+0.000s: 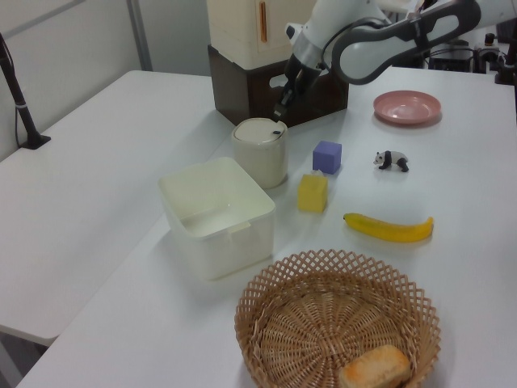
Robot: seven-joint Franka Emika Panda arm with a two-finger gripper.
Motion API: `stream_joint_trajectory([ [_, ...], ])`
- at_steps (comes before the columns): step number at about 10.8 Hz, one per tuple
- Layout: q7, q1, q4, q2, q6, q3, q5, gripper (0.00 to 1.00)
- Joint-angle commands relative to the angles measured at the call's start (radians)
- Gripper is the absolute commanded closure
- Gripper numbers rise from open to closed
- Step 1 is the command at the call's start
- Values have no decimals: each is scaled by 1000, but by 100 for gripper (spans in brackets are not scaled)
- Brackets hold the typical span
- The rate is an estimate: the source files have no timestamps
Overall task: Open the trash can
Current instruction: 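Lower the gripper onto the trash can lid's front edge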
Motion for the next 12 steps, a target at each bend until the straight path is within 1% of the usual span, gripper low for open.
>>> stream_joint_trajectory([
  [1, -12, 15, -2, 17, 28, -8, 26, 100],
  [3, -12, 18, -2, 41, 30, -8, 24, 100],
  [8, -10, 18, -2, 37, 28, -8, 27, 100],
  [9, -9, 18, 21, 32, 21, -8, 29, 100],
  [10, -6, 19, 51, 32, -11, -8, 29, 100],
  [11, -5, 15, 70, 26, -90, -8, 27, 100],
  [12, -5, 13, 131, 26, -175, -8, 32, 100],
])
